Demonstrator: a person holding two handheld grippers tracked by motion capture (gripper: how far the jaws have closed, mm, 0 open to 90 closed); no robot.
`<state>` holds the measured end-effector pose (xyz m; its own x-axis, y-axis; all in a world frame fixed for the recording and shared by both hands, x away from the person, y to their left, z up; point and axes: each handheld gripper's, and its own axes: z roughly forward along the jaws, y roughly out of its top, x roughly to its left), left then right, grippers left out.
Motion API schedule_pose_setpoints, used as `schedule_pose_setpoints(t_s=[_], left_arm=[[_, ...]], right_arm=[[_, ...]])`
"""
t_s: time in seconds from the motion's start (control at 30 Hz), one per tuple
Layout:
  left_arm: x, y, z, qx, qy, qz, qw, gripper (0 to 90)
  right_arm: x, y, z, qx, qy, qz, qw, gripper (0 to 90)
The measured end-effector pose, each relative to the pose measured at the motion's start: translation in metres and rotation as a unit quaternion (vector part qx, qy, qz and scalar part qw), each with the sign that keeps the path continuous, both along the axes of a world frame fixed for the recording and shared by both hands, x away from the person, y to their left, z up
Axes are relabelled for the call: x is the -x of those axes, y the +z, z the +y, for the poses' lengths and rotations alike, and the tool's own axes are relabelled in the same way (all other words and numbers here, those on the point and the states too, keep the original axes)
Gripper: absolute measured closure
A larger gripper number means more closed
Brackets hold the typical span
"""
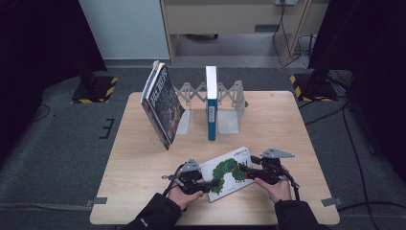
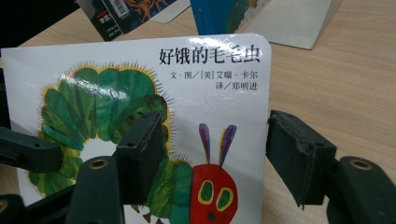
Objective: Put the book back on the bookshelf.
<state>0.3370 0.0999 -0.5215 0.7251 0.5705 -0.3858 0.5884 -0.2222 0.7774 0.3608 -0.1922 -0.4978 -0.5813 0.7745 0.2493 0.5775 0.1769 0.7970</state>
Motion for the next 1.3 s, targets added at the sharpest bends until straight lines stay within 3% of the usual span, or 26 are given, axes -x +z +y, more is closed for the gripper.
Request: schedule_pose_setpoints(t_s=[0.1, 0.17, 0.23, 0.37, 0.47, 0.63, 0.77, 0.97, 1.1, 1.27, 1.3], left_arm=[[0.001, 0.001, 0.0, 0.0, -0.001, -0.001, 1.0, 54.2], [0.001, 0.001, 0.0, 0.003, 0.0, 0.005, 1.0, 55.4], [0.001, 0.003, 0.0, 0.005, -0.001, 0.01, 0.9999, 57.6], [0.003, 0.011, -0.002, -0.005, -0.001, -0.011, 0.9999, 65.3], [0.003, 0.012, -0.003, -0.01, 0.004, -0.022, 0.9997, 65.4], [0.004, 0.007, -0.003, -0.009, 0.004, -0.035, 0.9993, 63.3], [0.006, 0.002, -0.005, -0.023, -0.002, -0.027, 0.9994, 60.8], [0.005, 0.002, -0.006, -0.017, -0.007, -0.01, 0.9998, 64.3], [0.005, 0.006, -0.006, -0.023, -0.009, -0.011, 0.9996, 66.6], [0.004, 0.018, -0.002, -0.007, -0.019, -0.012, 0.9997, 70.1], [0.005, 0.02, -0.002, 0.007, -0.02, -0.007, 0.9998, 71.8]], right_arm=[[0.0, -0.004, 0.0, 0.008, 0.001, 0.028, 0.9996, 36.0], [0.0, -0.006, 0.002, 0.017, 0.006, 0.031, 0.9994, 35.0], [0.0, -0.005, 0.003, 0.024, 0.011, 0.022, 0.9994, 35.2], [0.0, -0.001, 0.001, 0.006, 0.006, 0.003, 1.0, 35.1], [-0.002, -0.001, 0.0, -0.005, 0.007, 0.0, 1.0, 34.2], [-0.001, -0.002, 0.001, -0.002, 0.003, 0.001, 1.0, 33.7], [0.0, -0.003, 0.003, 0.012, 0.006, 0.001, 0.9999, 33.1], [0.0, -0.003, 0.002, 0.008, 0.007, -0.001, 0.9999, 33.6], [0.0, -0.002, 0.001, 0.0, 0.011, 0.0, 0.9999, 32.5], [-0.001, -0.001, 0.0, -0.019, 0.018, 0.009, 0.9996, 28.3], [-0.002, -0.001, -0.001, -0.018, 0.016, 0.003, 0.9997, 27.0]])
